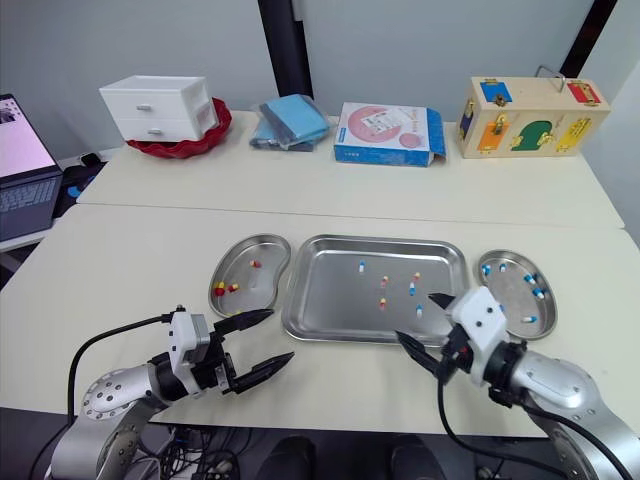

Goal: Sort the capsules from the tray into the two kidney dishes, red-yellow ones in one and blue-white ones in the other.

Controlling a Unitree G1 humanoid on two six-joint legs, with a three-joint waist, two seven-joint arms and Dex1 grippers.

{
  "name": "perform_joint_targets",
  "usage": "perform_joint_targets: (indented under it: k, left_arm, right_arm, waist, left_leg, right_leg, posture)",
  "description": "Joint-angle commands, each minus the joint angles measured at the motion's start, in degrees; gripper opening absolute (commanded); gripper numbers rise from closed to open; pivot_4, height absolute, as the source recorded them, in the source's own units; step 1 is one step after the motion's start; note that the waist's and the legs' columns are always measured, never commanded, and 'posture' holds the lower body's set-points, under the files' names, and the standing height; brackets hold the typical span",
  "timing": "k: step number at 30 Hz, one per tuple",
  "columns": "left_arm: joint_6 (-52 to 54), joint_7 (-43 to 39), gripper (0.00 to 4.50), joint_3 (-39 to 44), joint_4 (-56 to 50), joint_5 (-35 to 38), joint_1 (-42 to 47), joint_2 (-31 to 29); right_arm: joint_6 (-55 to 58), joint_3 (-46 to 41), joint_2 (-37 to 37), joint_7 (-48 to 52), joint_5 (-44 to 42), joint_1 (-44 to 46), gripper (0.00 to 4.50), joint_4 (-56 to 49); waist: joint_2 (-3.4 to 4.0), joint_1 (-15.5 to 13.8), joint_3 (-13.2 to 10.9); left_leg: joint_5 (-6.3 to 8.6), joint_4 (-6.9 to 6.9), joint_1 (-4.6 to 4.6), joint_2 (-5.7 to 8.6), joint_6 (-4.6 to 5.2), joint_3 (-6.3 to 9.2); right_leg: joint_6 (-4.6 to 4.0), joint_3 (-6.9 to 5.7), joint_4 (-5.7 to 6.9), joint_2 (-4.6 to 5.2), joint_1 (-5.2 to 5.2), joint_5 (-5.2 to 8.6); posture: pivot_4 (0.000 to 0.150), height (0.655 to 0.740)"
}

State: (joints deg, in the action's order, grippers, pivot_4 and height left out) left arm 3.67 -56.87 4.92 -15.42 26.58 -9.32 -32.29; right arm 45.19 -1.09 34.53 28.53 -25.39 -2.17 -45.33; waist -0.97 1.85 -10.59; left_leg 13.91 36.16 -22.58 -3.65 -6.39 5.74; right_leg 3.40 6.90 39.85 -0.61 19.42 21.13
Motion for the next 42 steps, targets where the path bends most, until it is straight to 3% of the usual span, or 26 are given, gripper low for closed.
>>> perform_joint_targets:
  k: [1, 4, 11, 16, 34, 37, 42]
  left_arm:
    - [-0.93, 0.50, 4.50, 0.49, -1.27, 0.11, 0.44, 0.12]
    - [-0.76, 0.89, 4.50, 0.32, -1.63, 0.26, 0.29, 0.22]
    - [-0.31, 1.38, 4.50, -0.30, -1.81, 0.48, 0.65, 0.16]
    - [-0.02, 1.55, 4.50, -0.68, -2.19, 0.44, 0.96, 0.14]
    - [-0.14, 2.17, 4.50, -0.89, -3.12, -0.05, 0.06, 0.79]
    - [-0.32, 2.31, 4.50, -0.84, -3.10, -0.16, -0.08, 0.91]
    - [-0.89, 2.24, 4.50, -0.41, -2.68, -0.14, -0.46, 0.79]
  right_arm:
    - [3.17, 2.95, -1.92, -3.94, 1.76, 5.68, 4.07, 2.19]
    - [5.99, 7.39, -3.97, -5.94, 3.50, 12.68, 3.18, 5.30]
    - [13.40, 17.19, -11.33, -12.25, 9.67, 26.94, 3.18, 15.20]
    - [16.72, 18.82, -18.63, -15.91, 12.41, 33.80, 3.18, 24.39]
    - [7.89, 21.13, -25.75, -13.15, 19.24, 42.01, 3.18, 47.42]
    - [6.37, 21.53, -26.15, -12.61, 20.35, 42.19, 2.65, 49.48]
    - [5.76, 22.25, -25.77, -11.16, 21.84, 41.75, 1.32, 49.23]
  waist:
    - [0.00, 0.00, 0.00]
    - [0.00, 0.03, 0.00]
    - [0.02, 0.32, 0.00]
    - [0.02, 0.40, -0.01]
    - [0.05, 1.48, -0.02]
    - [0.05, 1.51, -0.02]
    - [0.05, 1.51, -0.02]
  left_leg:
    - [0.00, 0.00, 0.00, 0.00, 0.00, 0.00]
    - [0.00, 0.00, -0.05, 0.00, 0.00, 0.00]
    - [-0.01, 0.00, -0.24, -0.02, 0.00, 0.03]
    - [-0.01, -0.01, -0.38, -0.01, -0.01, 0.00]
    - [-0.02, -0.04, -0.39, -0.03, -0.01, -0.05]
    - [-0.02, -0.04, -0.37, -0.03, -0.01, -0.04]
    - [-0.02, -0.04, -0.37, -0.04, -0.01, -0.04]
  right_leg:
    - [0.00, 0.00, 0.00, 0.00, 0.01, 0.00]
    - [0.00, -0.01, 0.02, 0.00, 0.09, 0.00]
    - [-0.02, -0.03, 0.11, -0.01, 0.36, -0.01]
    - [-0.02, -0.03, 0.14, 0.00, 0.56, -0.01]
    - [-0.02, 0.00, 0.21, 0.00, 0.67, -0.01]
    - [-0.02, 0.00, 0.22, -0.01, 0.67, -0.01]
    - [-0.02, 0.00, 0.22, -0.01, 0.66, -0.01]
  posture:
    - [0.150, 0.7302]
    - [0.150, 0.7302]
    - [0.150, 0.7302]
    - [0.150, 0.7302]
    - [0.150, 0.7302]
    - [0.150, 0.7302]
    - [0.150, 0.7302]
